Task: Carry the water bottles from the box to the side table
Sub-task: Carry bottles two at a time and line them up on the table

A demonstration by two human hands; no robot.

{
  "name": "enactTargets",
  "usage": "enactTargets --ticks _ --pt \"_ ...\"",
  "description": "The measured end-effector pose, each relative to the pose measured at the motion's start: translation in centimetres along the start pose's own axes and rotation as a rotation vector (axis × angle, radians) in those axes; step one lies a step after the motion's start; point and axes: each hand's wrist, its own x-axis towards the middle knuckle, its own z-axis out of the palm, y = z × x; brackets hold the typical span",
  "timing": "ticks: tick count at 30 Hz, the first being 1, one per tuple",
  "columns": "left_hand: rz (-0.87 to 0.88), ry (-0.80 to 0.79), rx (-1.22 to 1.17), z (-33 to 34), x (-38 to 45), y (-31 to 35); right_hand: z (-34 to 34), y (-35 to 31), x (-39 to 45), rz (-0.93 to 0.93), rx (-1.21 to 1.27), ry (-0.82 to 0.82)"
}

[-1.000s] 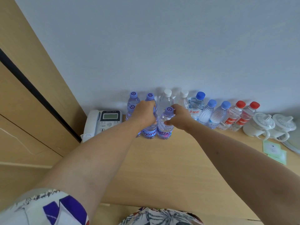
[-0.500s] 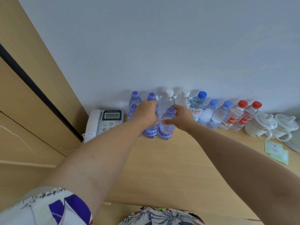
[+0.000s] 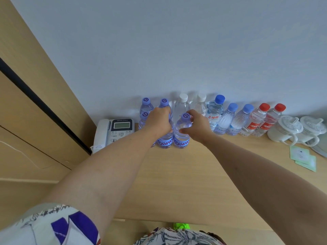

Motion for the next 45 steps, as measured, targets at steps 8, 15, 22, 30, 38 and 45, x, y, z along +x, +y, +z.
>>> enactTargets --ticks 8,15,22,30,38,45 --pt "0.049 0.007 -0.001 0.0 -0.7 0.1 0.1 0.0 -0.7 0.015 -0.025 -0.029" --pt "0.14 0.073 0.089 -1.6 -1.5 1.5 -1.9 -0.5 -2.3 0.043 -0.116 0.07" --pt "0.293 0.077 0.167 -1.5 -3.0 5.0 -4.4 0.7 -7.9 0.149 -0.268 0.191" --pt "0.591 -0.054 0.134 2.0 -7.7 15.6 -10.7 6.1 -17.9 0.382 -0.324 0.319" --pt "0.819 -0.185 0.155 6.4 -14.3 29.1 -16.8 13.1 -29.4 0.572 -0.295 0.504" --pt "1.01 -0.315 0.148 13.0 -25.0 44.7 -24.3 22.4 -44.7 0.787 -0.304 0.587"
